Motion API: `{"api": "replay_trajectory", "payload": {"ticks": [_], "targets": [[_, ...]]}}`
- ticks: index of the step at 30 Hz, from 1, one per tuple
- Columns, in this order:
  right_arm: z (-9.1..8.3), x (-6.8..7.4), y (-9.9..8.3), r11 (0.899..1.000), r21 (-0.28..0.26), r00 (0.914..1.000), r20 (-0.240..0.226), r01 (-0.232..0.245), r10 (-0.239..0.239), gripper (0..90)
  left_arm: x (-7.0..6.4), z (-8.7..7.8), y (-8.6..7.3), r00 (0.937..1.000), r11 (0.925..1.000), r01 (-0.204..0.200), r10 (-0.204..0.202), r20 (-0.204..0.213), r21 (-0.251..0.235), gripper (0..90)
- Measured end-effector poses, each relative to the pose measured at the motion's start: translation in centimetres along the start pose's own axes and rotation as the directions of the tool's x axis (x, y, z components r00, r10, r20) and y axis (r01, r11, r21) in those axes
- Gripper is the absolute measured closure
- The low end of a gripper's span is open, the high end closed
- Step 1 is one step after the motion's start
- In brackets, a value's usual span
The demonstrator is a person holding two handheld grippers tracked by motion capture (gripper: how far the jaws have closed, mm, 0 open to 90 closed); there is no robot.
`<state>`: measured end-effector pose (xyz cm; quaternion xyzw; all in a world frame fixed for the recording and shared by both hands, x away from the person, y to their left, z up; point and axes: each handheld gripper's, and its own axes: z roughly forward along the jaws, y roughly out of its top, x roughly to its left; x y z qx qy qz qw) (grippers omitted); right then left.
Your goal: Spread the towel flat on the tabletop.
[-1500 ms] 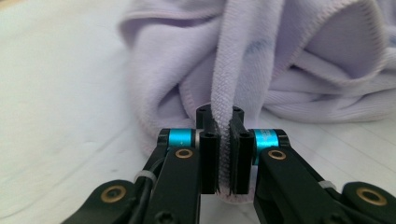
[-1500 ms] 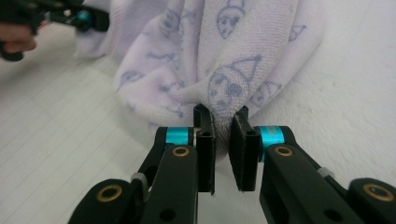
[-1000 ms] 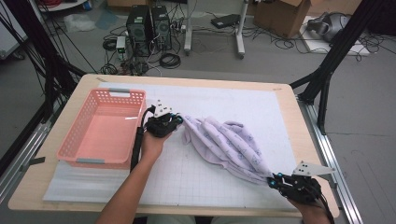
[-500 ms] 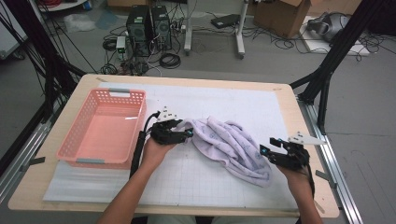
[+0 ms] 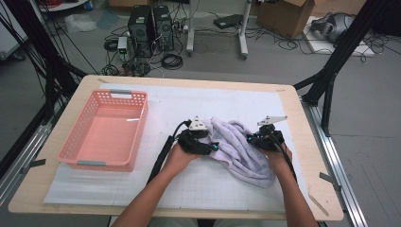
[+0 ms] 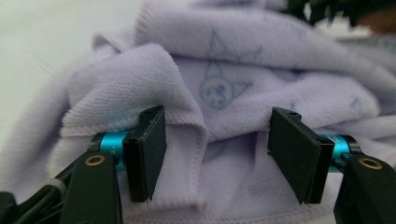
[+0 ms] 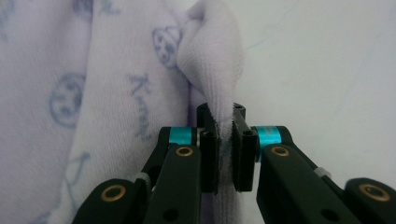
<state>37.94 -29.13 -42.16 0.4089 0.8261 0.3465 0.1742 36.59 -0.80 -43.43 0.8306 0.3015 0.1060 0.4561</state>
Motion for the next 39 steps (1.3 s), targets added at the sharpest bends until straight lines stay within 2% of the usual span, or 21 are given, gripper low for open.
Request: {"api": "replay_trajectory", "payload": {"ticks": [4,6,7,9,11,14,16,17,19,20,21,23,24,27,29,30,33,34,36,37,39], "targets": [[-0.9,-0.6,0.9,0.996,-0.087,0.9945,0.095,-0.037,0.045,84.5,-0.8,1.0,-0.3,0.9966,0.9967,-0.075,0.076,-0.033,0.032,50.0],[-1.4,-1.0,1.0,0.990,-0.136,0.9872,0.146,-0.044,0.064,84.9,-1.0,0.9,-0.3,0.9909,0.9906,-0.129,0.131,-0.032,0.044,76.9],[-1.7,-1.3,1.1,0.987,-0.150,0.9823,0.171,-0.052,0.078,84.9,-0.9,0.7,-0.2,0.9913,0.9912,-0.125,0.127,-0.036,0.044,81.8],[-2.3,-2.1,1.2,0.984,-0.167,0.9684,0.226,-0.068,0.105,84.9,-0.3,-0.2,0.0,0.9928,0.9936,-0.106,0.108,-0.053,0.040,83.4],[-2.8,-2.7,1.4,0.986,-0.154,0.9555,0.274,-0.069,0.110,85.0,0.8,-1.4,0.1,0.9925,0.9969,-0.076,0.078,-0.095,0.017,83.6],[-3.1,-3.7,1.8,0.986,-0.147,0.9445,0.304,-0.083,0.125,85.0,2.9,-3.2,0.1,0.9863,0.9995,-0.012,0.008,-0.165,-0.027,83.8],[-3.1,-4.2,2.1,0.981,-0.166,0.9421,0.300,-0.103,0.150,85.0,4.4,-4.1,-0.2,0.9741,0.9985,0.031,-0.041,-0.222,-0.045,83.7],[-3.0,-4.4,2.3,0.980,-0.172,0.9451,0.290,-0.105,0.152,85.0,5.0,-4.4,-0.3,0.9623,0.9972,0.053,-0.065,-0.264,-0.052,83.7],[-2.8,-4.4,2.4,0.980,-0.180,0.9499,0.281,-0.089,0.138,84.6,5.8,-5.0,-0.6,0.9456,0.9955,0.075,-0.089,-0.313,-0.059,83.1],[-2.7,-4.2,2.4,0.979,-0.187,0.9540,0.268,-0.086,0.135,83.8,6.1,-5.2,-0.7,0.9413,0.9933,0.090,-0.109,-0.320,-0.073,81.8],[-2.7,-4.0,2.4,0.979,-0.190,0.9574,0.260,-0.078,0.126,80.6,6.3,-5.4,-0.9,0.9410,0.9908,0.103,-0.125,-0.314,-0.088,76.8],[-2.9,-3.7,2.1,0.973,-0.213,0.9621,0.237,-0.084,0.135,67.3,6.2,-6.0,-1.2,0.9458,0.9838,0.133,-0.162,-0.281,-0.120,59.2],[-3.0,-3.6,1.9,0.971,-0.221,0.9695,0.201,-0.095,0.140,63.5,6.0,-6.2,-1.3,0.9489,0.9797,0.148,-0.179,-0.260,-0.135,50.5],[-3.8,-2.8,1.5,0.977,-0.205,0.9755,0.193,-0.064,0.105,53.6,5.4,-6.9,-1.2,0.9615,0.9763,0.160,-0.188,-0.201,-0.146,37.1],[-4.7,-2.0,1.1,0.971,-0.237,0.9744,0.206,-0.039,0.089,52.5,4.7,-7.5,-1.1,0.9676,0.9717,0.140,-0.175,-0.182,-0.190,37.2],[-5.2,-1.8,0.9,0.968,-0.251,0.9741,0.210,-0.028,0.083,51.8,4.4,-7.7,-1.0,0.9735,0.9710,0.130,-0.163,-0.160,-0.200,37.7],[-6.5,-1.2,0.1,0.962,-0.271,0.9782,0.190,-0.030,0.084,50.9,3.7,-7.4,-0.8,0.9892,0.9750,0.106,-0.124,-0.079,-0.195,42.0],[-6.8,-1.0,-0.3,0.960,-0.279,0.9797,0.180,-0.035,0.088,50.7,3.5,-7.1,-0.8,0.9910,0.9757,0.116,-0.127,-0.044,-0.186,41.9],[-7.5,-0.6,-1.1,0.952,-0.303,0.9827,0.159,-0.043,0.095,49.9,3.0,-6.0,-0.7,0.9888,0.9757,0.149,-0.148,0.015,-0.161,39.9],[-7.7,-0.5,-1.6,0.949,-0.311,0.9840,0.147,-0.051,0.101,49.8,2.7,-5.3,-0.6,0.9898,0.9805,0.142,-0.140,0.026,-0.136,38.9],[-8.1,-0.2,-2.4,0.948,-0.312,0.9859,0.132,-0.057,0.103,49.7,2.0,-3.8,-0.5,0.9932,0.9887,0.117,-0.116,0.012,-0.095,37.1]]}}
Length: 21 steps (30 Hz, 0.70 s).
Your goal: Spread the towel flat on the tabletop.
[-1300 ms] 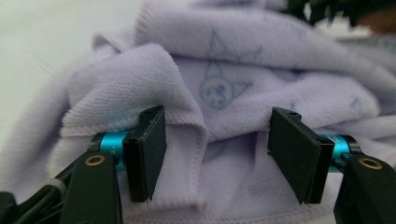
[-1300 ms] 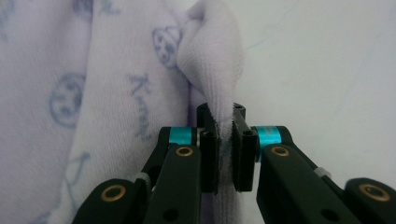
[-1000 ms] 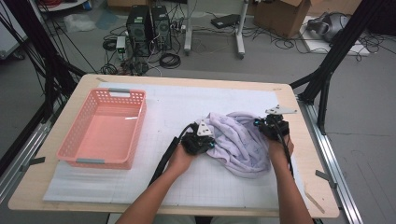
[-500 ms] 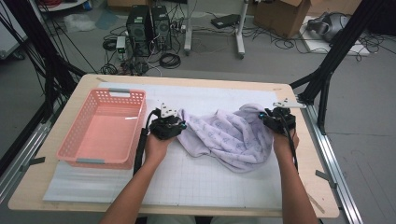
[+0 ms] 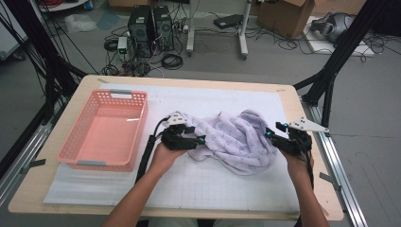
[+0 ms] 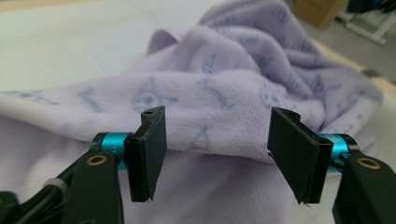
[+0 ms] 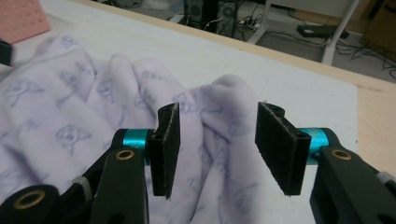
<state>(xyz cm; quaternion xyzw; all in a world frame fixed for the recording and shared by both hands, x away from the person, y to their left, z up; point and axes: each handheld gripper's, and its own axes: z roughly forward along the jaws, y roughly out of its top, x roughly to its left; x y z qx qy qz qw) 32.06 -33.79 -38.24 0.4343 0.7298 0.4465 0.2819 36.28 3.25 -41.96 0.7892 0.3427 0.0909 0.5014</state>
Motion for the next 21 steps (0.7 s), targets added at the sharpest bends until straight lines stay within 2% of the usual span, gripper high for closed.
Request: {"api": "replay_trajectory", "payload": {"ticks": [2,4,5,6,7,8,9,11,13,15,17,18,20,21], "targets": [[-0.4,0.1,-0.7,1.000,0.015,0.9999,-0.014,0.002,-0.002,49.2,-0.4,1.4,-0.2,0.9999,0.9991,-0.011,0.011,-0.010,0.042,36.2],[-0.6,0.3,-1.6,0.999,0.043,0.9996,-0.029,0.001,0.001,47.0,-0.7,2.3,-0.4,0.9997,0.9989,-0.009,0.010,-0.022,0.047,37.4],[-0.6,0.4,-2.1,0.998,0.061,0.9993,-0.038,0.005,-0.003,45.7,-0.8,2.6,-0.4,0.9995,0.9988,-0.018,0.019,-0.026,0.047,42.1],[-0.6,0.5,-2.6,0.997,0.075,0.9983,-0.058,-0.001,0.005,43.8,-0.9,2.8,-0.4,0.9987,0.9982,-0.035,0.037,-0.036,0.048,54.3],[-0.6,0.6,-3.2,0.997,0.080,0.9956,-0.092,-0.012,0.020,42.0,-0.9,2.8,-0.3,0.9963,0.9976,-0.056,0.059,-0.062,0.042,72.5],[-0.5,0.8,-3.7,0.996,0.088,0.9913,-0.129,-0.015,0.027,41.4,-0.7,2.8,-0.2,0.9943,0.9975,-0.063,0.065,-0.084,0.034,79.2],[-0.3,1.0,-4.2,0.995,0.103,0.9867,-0.162,0.001,0.015,40.8,-0.4,2.8,0.0,0.9928,0.9981,-0.054,0.057,-0.105,0.031,80.8],[0.1,1.7,-5.2,0.989,0.140,0.9764,-0.216,0.036,-0.005,39.9,0.5,2.6,0.7,0.9876,0.9988,-0.044,0.046,-0.150,0.020,81.7],[0.6,2.4,-5.7,0.984,0.169,0.9677,-0.251,0.064,-0.020,39.9,1.7,2.5,1.4,0.9830,1.0000,0.000,0.000,-0.184,-0.004,81.9],[1.2,3.2,-5.9,0.975,0.200,0.9639,-0.263,0.100,-0.045,40.3,3.0,2.6,2.1,0.9786,0.9995,0.033,-0.033,-0.203,-0.003,81.9],[1.8,4.0,-5.9,0.964,0.219,0.9609,-0.262,0.149,-0.089,41.4,3.7,2.6,2.6,0.9752,0.9986,0.048,-0.052,-0.215,-0.021,81.8],[2.1,4.4,-5.9,0.961,0.223,0.9612,-0.255,0.165,-0.106,44.5,3.9,2.6,2.8,0.9760,0.9979,0.055,-0.061,-0.209,-0.034,81.5],[2.5,5.0,-5.7,0.949,0.237,0.9596,-0.239,0.206,-0.148,58.3,4.1,2.4,2.7,0.9812,0.9957,0.080,-0.087,-0.172,-0.047,77.4],[2.6,5.1,-5.6,0.949,0.238,0.9559,-0.257,0.205,-0.142,72.2,4.1,2.3,2.7,0.9836,0.9952,0.090,-0.095,-0.153,-0.038,70.0]]}}
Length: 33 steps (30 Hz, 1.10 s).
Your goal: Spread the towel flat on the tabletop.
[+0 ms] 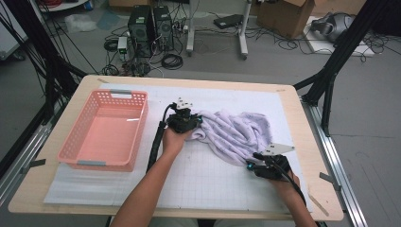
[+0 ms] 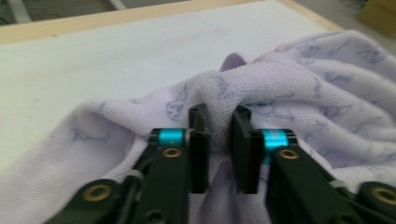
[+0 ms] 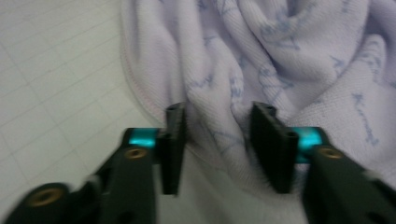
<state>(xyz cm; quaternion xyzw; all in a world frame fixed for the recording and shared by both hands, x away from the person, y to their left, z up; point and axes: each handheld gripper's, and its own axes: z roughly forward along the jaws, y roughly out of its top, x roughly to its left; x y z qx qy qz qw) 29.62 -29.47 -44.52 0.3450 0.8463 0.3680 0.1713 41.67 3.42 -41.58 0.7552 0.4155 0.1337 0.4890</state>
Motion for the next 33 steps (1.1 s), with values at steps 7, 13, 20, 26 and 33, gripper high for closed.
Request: {"api": "replay_trajectory", "payload": {"ticks": [7,13,20,26,33], "targets": [[-1.8,1.4,0.1,1.000,-0.007,0.9989,-0.046,0.008,-0.008,81.5,0.5,-2.0,-0.9,0.9999,0.9998,-0.012,0.013,0.007,-0.016,40.0],[-5.5,3.5,-1.5,0.998,-0.059,0.9966,-0.077,0.026,-0.030,81.8,0.4,-3.5,-3.0,0.9985,0.9994,-0.033,0.034,0.043,-0.004,39.2],[-8.8,5.4,-2.0,0.984,-0.150,0.9811,-0.153,0.095,-0.118,76.9,-0.7,-3.6,-5.1,0.9943,0.9932,-0.079,0.072,0.078,0.086,35.4],[-7.7,3.1,0.3,0.965,-0.260,0.9992,-0.018,0.031,-0.037,59.0,-2.7,-1.6,-5.6,0.9856,0.9789,-0.140,0.123,0.116,0.149,35.9],[0.0,0.4,3.9,0.992,-0.124,0.9991,0.042,0.003,0.002,48.3,-3.5,-1.4,-4.5,0.9650,0.9501,-0.262,0.254,0.065,0.170,80.1]]}}
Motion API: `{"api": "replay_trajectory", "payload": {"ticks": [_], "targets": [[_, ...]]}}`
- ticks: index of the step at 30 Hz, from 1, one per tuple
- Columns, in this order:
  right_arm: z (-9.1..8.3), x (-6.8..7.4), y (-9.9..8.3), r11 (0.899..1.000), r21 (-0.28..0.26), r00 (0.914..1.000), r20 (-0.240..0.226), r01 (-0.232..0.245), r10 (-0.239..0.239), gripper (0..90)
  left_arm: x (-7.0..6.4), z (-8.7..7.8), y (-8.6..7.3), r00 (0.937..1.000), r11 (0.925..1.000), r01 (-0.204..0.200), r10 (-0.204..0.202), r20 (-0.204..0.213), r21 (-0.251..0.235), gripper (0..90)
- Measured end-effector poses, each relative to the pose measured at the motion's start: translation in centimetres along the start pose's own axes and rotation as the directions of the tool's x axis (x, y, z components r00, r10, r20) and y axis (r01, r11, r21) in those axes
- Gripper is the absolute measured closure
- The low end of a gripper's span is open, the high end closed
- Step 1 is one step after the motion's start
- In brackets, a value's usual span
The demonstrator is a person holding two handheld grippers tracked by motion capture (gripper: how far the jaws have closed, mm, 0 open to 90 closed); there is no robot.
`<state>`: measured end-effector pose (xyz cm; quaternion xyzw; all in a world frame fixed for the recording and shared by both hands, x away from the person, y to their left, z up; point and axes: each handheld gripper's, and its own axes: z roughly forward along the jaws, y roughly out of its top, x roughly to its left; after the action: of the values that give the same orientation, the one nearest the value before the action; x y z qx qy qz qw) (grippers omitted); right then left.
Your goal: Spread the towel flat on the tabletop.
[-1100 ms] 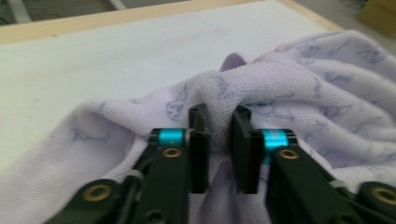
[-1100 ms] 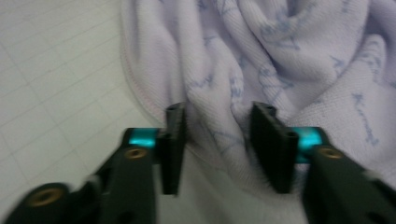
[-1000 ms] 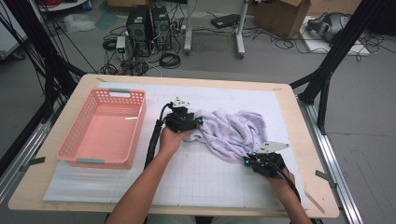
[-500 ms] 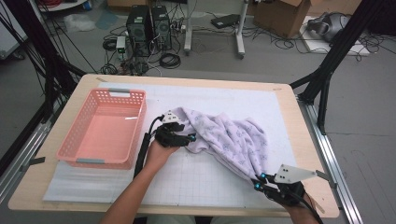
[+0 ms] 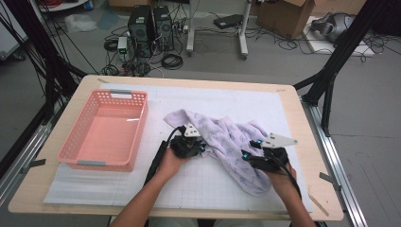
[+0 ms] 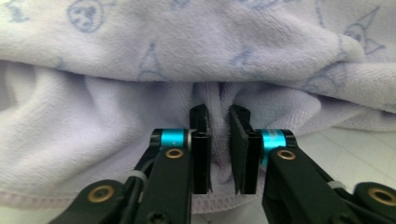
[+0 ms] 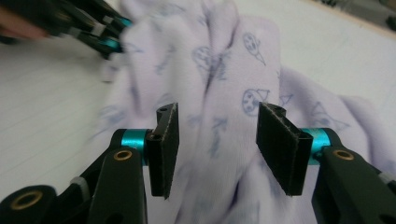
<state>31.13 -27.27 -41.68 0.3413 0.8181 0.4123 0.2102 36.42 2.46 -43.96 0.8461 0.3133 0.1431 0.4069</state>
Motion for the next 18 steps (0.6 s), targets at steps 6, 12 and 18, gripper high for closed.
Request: {"api": "replay_trajectory", "payload": {"ticks": [6,12,18], "targets": [[1.8,-0.1,-0.6,0.993,0.115,0.9985,-0.055,0.011,-0.005,81.5,3.3,-1.4,1.1,0.9921,0.9945,0.092,-0.096,-0.080,-0.050,80.8],[-2.6,1.2,-2.1,0.994,0.102,0.9945,-0.099,0.043,-0.033,83.3,6.0,-1.4,1.6,0.9813,0.9880,0.146,-0.151,-0.119,-0.050,80.6],[-7.0,1.4,-3.6,0.995,0.093,0.9976,-0.068,0.018,-0.012,83.4,7.7,-1.9,1.1,0.9508,0.9704,0.211,-0.232,-0.206,-0.117,80.6]]}}
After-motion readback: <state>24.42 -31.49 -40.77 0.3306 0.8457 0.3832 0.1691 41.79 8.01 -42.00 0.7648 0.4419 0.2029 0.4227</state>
